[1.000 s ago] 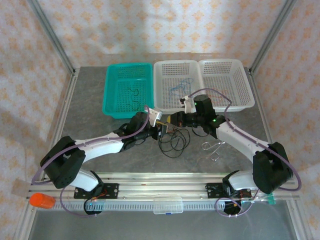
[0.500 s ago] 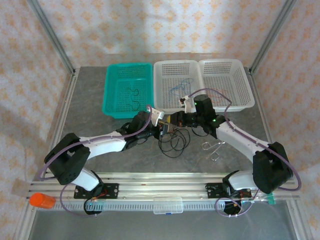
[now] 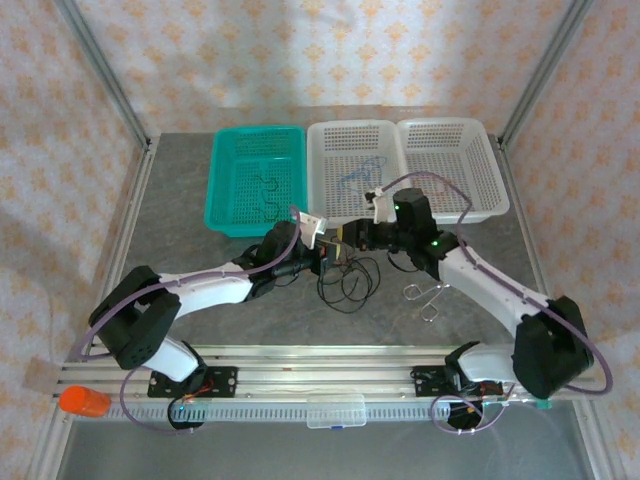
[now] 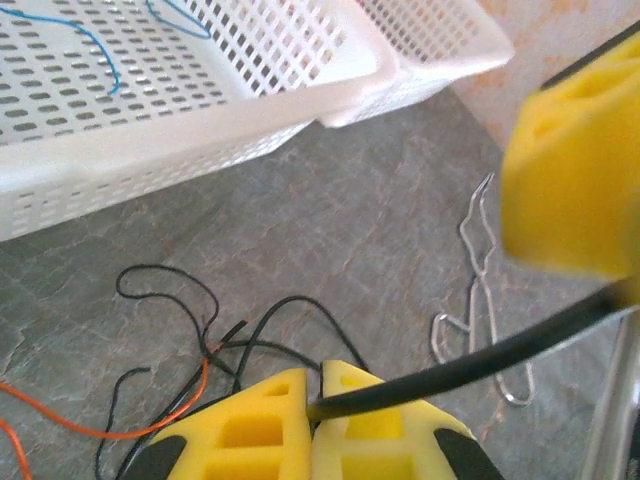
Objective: Untangle the cables
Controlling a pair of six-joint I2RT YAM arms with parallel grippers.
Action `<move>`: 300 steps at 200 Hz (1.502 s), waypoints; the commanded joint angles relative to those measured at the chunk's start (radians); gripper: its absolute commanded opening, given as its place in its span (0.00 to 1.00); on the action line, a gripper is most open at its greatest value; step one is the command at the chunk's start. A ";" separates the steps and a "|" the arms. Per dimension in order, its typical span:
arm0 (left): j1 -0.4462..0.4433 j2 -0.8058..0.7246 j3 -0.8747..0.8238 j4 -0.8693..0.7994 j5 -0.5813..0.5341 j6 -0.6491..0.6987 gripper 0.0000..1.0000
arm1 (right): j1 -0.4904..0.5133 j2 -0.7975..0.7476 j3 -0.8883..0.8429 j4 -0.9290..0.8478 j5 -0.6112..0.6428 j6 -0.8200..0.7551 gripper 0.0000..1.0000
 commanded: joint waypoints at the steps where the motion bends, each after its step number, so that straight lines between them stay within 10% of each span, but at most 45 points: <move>1: 0.030 -0.057 0.025 0.073 0.029 -0.056 0.00 | -0.003 -0.139 -0.016 0.052 0.175 -0.110 0.41; 39: 0.076 -0.099 0.110 -0.033 0.052 -0.083 0.00 | -0.003 -0.274 -0.110 0.077 0.321 -0.216 0.64; 178: 0.089 -0.140 0.305 -0.242 0.161 -0.060 0.00 | 0.007 -0.135 -0.208 0.283 0.187 -0.300 0.70; 237: 0.089 -0.184 0.374 -0.281 0.256 -0.040 0.00 | 0.007 -0.077 -0.276 0.486 0.385 -0.171 0.42; 300: 0.133 -0.272 0.474 -0.319 0.287 -0.047 0.00 | 0.007 0.058 -0.323 0.707 0.416 -0.014 0.40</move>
